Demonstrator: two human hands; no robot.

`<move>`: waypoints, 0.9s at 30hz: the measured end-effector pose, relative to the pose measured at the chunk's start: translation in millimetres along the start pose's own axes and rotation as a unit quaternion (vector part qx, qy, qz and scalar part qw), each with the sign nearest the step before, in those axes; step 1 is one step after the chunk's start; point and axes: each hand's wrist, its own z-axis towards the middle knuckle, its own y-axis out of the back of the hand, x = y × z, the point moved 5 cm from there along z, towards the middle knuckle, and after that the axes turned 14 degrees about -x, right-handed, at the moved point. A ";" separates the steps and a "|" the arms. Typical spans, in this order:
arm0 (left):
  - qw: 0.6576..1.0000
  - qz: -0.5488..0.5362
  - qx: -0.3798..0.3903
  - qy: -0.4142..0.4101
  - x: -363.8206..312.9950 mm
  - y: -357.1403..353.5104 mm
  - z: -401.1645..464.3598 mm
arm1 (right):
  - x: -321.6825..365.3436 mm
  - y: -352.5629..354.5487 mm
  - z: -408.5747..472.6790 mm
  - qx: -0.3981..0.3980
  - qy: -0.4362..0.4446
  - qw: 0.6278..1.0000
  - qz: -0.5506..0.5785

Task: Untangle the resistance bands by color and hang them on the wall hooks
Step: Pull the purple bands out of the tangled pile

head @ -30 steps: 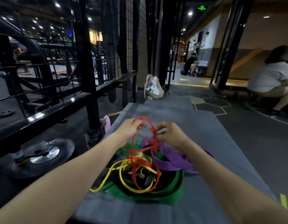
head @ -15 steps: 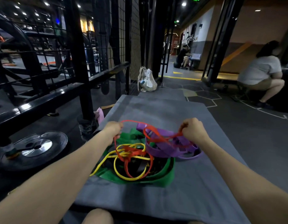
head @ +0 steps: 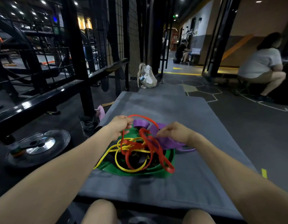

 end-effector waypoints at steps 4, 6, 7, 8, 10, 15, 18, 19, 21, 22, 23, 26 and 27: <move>1.000 0.001 0.005 -0.009 3.3 0.8 -2.5 | -20.9 5.3 10.8 -0.121 0.009 0.978 -0.172; 1.000 -0.014 0.011 -0.020 0.0 3.0 -4.4 | -26.9 -12.6 5.2 -0.035 0.010 0.971 -0.235; 0.999 -0.027 0.015 -0.022 -2.0 4.4 -4.9 | -29.2 -23.0 2.4 0.005 0.008 0.968 -0.250; 0.999 -0.042 0.017 -0.023 -4.2 6.2 -5.5 | -31.4 -30.9 0.9 0.018 0.009 0.966 -0.259; 0.998 -0.065 0.013 -0.024 -9.4 10.3 -5.4 | -34.2 -36.9 5.0 -0.013 0.015 0.963 -0.268; 0.994 -0.095 -0.051 -0.019 -20.9 26.6 8.2 | -15.6 1.3 18.9 -0.112 0.049 0.970 -0.212; 0.993 -0.099 -0.056 -0.021 -28.8 25.7 14.2 | 3.8 41.9 27.4 -0.209 0.073 0.961 -0.163; 0.993 -0.099 -0.051 -0.025 -33.1 22.7 14.7 | 9.3 53.6 30.4 -0.234 0.077 0.957 -0.150; 0.996 -0.081 -0.027 -0.040 -43.2 14.4 13.3 | 22.6 72.5 35.2 -0.264 0.096 0.950 -0.134; 0.996 -0.073 -0.007 -0.048 -48.1 9.1 12.4 | 29.4 80.0 36.9 -0.271 0.108 0.948 -0.127; 0.996 -0.068 0.015 -0.055 -53.6 3.1 10.7 | 34.6 86.6 39.9 -0.278 0.122 0.946 -0.116; 0.993 -0.058 0.069 -0.078 -70.1 -14.7 3.4 | 50.4 99.8 45.8 -0.276 0.159 0.943 -0.098; 0.991 -0.059 0.084 -0.088 -77.3 -21.2 0.7 | 56.2 103.0 47.1 -0.270 0.172 0.943 -0.091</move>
